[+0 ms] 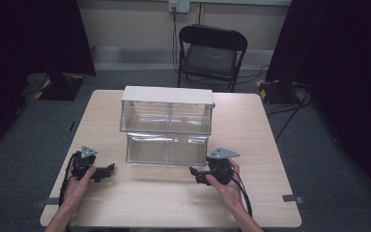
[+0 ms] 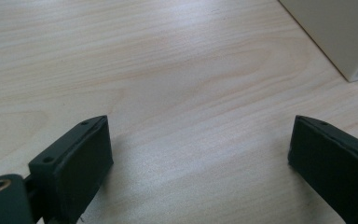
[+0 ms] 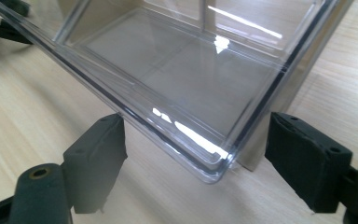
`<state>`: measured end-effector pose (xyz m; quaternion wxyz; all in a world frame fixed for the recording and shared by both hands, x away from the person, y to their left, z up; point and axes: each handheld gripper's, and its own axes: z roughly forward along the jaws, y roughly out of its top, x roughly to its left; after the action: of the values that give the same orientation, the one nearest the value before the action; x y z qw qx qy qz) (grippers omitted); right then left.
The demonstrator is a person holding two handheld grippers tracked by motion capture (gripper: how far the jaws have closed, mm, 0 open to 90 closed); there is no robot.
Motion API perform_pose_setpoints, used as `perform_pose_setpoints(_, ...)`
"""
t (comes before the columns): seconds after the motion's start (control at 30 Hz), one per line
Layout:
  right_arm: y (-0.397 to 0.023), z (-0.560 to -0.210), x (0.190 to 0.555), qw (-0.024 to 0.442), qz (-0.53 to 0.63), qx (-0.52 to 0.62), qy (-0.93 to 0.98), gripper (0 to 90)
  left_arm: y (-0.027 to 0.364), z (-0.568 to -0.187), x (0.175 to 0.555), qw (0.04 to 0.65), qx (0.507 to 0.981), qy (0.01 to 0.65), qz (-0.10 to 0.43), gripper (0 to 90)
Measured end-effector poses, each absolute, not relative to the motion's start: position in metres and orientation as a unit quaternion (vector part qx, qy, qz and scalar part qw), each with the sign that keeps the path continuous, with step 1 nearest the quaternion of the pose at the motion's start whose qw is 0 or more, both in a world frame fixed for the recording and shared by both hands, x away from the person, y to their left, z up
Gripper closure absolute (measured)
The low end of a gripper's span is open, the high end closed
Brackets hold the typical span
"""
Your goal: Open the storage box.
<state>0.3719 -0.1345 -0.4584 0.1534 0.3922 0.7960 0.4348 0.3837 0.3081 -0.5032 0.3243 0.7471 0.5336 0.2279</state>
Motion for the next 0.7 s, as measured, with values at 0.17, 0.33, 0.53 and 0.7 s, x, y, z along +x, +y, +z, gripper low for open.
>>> perform_pose_setpoints(0.17,-0.1343,-0.4562,0.3699,0.155,0.437,0.392,0.794,19.5,0.3080,-0.5032,0.3837,0.325,0.747,0.534,0.228,5.6)
perform_pose_setpoints(0.33,-0.1349,-0.4554,0.3693,0.156,0.439,0.390,0.794,19.4,0.3080,-0.5032,0.3838,0.325,0.747,0.534,0.228,5.6)
perform_pose_setpoints(0.53,-0.1353,-0.4533,0.3680,0.157,0.443,0.387,0.793,18.8,0.3080,-0.5032,0.3838,0.325,0.747,0.534,0.228,5.6)
perform_pose_setpoints(0.7,-0.1354,-0.4519,0.3671,0.157,0.445,0.387,0.792,18.8,0.3080,-0.5032,0.3838,0.325,0.747,0.534,0.228,5.6)
